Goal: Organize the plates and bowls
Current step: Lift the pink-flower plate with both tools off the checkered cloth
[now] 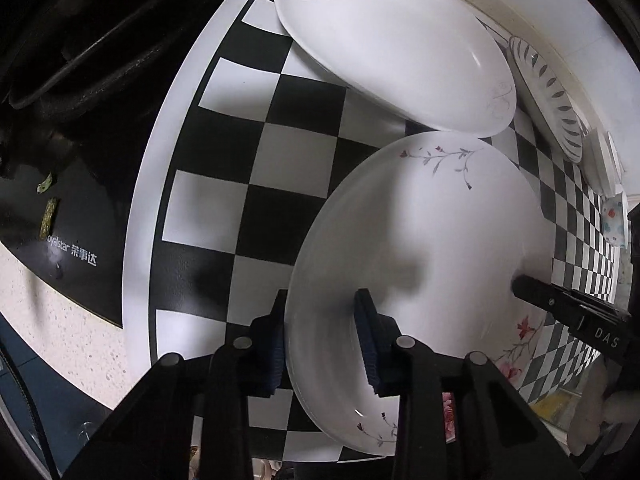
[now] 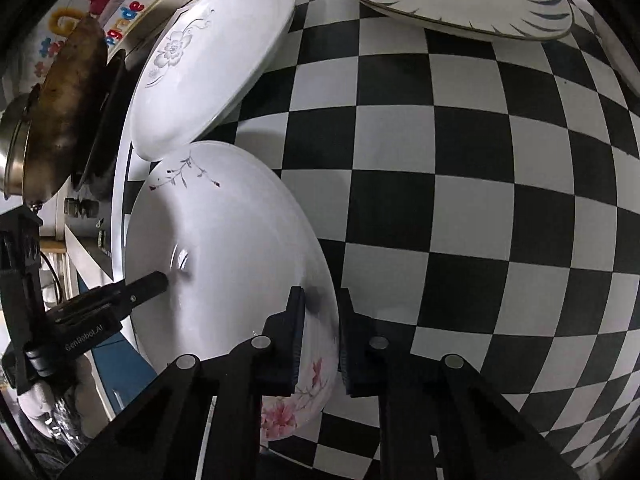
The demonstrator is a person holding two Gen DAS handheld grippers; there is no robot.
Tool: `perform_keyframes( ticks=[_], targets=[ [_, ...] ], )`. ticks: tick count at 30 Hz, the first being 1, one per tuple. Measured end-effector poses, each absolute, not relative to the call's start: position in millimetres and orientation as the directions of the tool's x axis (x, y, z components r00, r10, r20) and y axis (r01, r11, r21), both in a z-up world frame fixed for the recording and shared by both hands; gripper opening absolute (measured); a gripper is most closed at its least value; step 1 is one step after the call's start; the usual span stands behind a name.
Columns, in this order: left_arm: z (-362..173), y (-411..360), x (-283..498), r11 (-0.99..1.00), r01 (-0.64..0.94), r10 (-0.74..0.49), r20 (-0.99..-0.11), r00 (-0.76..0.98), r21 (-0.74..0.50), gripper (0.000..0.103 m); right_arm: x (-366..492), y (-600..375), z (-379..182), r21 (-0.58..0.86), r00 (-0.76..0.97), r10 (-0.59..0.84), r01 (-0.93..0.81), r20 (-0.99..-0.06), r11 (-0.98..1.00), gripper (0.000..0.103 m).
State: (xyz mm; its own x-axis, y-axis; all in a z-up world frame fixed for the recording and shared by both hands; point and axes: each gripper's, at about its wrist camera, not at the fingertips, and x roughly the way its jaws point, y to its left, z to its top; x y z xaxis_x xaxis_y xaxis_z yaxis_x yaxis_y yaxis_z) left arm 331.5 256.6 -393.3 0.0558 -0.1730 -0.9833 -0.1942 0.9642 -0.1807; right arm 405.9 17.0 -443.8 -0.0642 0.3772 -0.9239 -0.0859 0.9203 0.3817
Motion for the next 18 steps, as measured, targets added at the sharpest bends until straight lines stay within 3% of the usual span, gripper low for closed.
perform_keyframes(
  ticks=[18],
  targets=[
    [-347, 136, 349, 0.973, -0.105, -0.193, -0.975, 0.108, -0.204, 0.028, 397, -74, -383, 0.405, 0.035, 0.407, -0.053, -0.913, 0.913, 0.016]
  ],
)
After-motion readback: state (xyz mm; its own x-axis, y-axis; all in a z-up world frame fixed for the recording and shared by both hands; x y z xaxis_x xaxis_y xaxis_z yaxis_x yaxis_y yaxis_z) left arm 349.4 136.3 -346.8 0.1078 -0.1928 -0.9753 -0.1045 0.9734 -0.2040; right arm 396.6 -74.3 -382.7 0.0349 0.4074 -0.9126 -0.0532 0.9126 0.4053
